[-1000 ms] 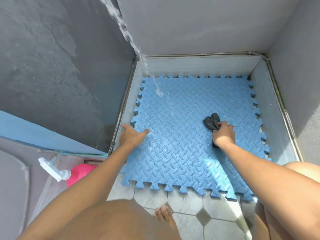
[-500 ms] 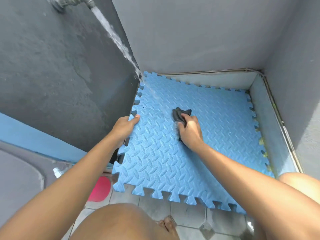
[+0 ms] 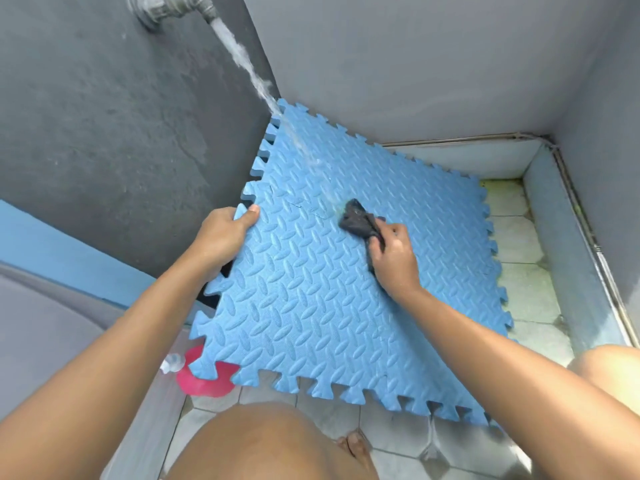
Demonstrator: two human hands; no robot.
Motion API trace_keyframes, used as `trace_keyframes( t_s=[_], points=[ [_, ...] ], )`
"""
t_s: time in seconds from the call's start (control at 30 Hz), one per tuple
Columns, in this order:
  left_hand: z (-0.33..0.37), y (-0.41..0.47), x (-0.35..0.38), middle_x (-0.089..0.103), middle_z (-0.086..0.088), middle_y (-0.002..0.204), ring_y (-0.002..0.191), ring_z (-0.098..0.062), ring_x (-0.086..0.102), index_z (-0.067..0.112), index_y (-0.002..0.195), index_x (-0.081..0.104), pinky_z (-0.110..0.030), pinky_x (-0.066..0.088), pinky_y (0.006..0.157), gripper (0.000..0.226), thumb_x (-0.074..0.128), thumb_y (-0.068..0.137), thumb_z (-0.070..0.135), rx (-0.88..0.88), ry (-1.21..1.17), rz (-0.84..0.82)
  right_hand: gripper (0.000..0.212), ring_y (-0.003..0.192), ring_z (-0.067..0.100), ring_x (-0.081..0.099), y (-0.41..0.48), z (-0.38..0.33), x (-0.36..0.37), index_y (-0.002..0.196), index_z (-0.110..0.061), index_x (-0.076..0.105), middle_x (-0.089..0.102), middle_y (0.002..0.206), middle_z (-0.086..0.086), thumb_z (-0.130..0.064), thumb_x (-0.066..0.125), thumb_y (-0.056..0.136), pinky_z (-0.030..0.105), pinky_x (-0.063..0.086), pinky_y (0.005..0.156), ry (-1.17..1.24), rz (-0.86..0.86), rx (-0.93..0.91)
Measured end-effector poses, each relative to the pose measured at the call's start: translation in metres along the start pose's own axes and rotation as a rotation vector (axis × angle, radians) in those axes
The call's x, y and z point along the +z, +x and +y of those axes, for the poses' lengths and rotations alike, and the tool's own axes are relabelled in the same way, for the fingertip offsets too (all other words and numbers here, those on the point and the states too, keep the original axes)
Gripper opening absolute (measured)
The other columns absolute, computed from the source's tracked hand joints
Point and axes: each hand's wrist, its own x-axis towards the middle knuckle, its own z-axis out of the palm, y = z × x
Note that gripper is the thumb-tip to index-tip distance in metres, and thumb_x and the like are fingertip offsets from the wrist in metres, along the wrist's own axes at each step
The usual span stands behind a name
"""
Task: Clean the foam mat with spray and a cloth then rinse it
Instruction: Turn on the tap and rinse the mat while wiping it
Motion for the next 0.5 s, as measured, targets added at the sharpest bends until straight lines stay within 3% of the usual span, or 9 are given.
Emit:
trace_keyframes(
  t_s=[0.13, 0.23, 0.33, 0.5],
  points=[
    [-0.002, 0.000, 0.002, 0.071, -0.022, 0.094, 0.081, -0.040, 0.069, -0.007, 0.104, 0.062, -0.055, 0.057, 0.084, 0.071, 0.054, 0.097, 0.063, 0.013, 0.053, 0.007, 0.043, 0.106, 0.040, 0.057, -0.006, 0.097, -0.036, 0.142, -0.015, 0.052, 0.044, 0.129, 0.019, -0.026, 0.049, 0.100, 0.040, 0.046, 0.096, -0.108, 0.127, 0.405],
    [-0.002, 0.001, 0.004, 0.064, -0.011, 0.088, 0.075, -0.029, 0.060, 0.002, 0.095, 0.062, -0.049, 0.053, 0.074, 0.059, 0.052, 0.100, 0.060, 0.023, 0.047, 0.000, 0.043, 0.110, 0.042, 0.055, -0.003, 0.101, -0.040, 0.140, -0.011, 0.055, 0.044, 0.131, 0.023, -0.024, 0.050, 0.099, 0.039, 0.044, 0.098, -0.123, 0.193, 0.488],
    [-0.002, 0.003, 0.002, 0.056, -0.008, 0.084, 0.072, -0.025, 0.051, 0.016, 0.090, 0.056, -0.041, 0.042, 0.069, 0.045, 0.051, 0.100, 0.060, 0.044, 0.047, 0.001, 0.044, 0.108, 0.033, 0.056, 0.000, 0.055, -0.018, 0.140, -0.013, 0.055, 0.044, 0.133, 0.015, -0.027, 0.051, 0.099, 0.035, 0.044, 0.097, -0.023, 0.170, 0.349],
    [0.003, 0.000, 0.006, 0.040, -0.004, 0.071, 0.062, -0.019, 0.036, 0.020, 0.095, 0.049, -0.034, 0.029, 0.061, 0.042, 0.035, 0.107, 0.058, -0.002, 0.112, 0.048, 0.047, 0.095, 0.012, 0.055, -0.011, -0.061, 0.031, 0.147, -0.017, 0.048, 0.044, 0.125, -0.001, -0.031, 0.048, 0.102, 0.031, 0.054, 0.087, 0.160, 0.081, 0.116]
  ],
)
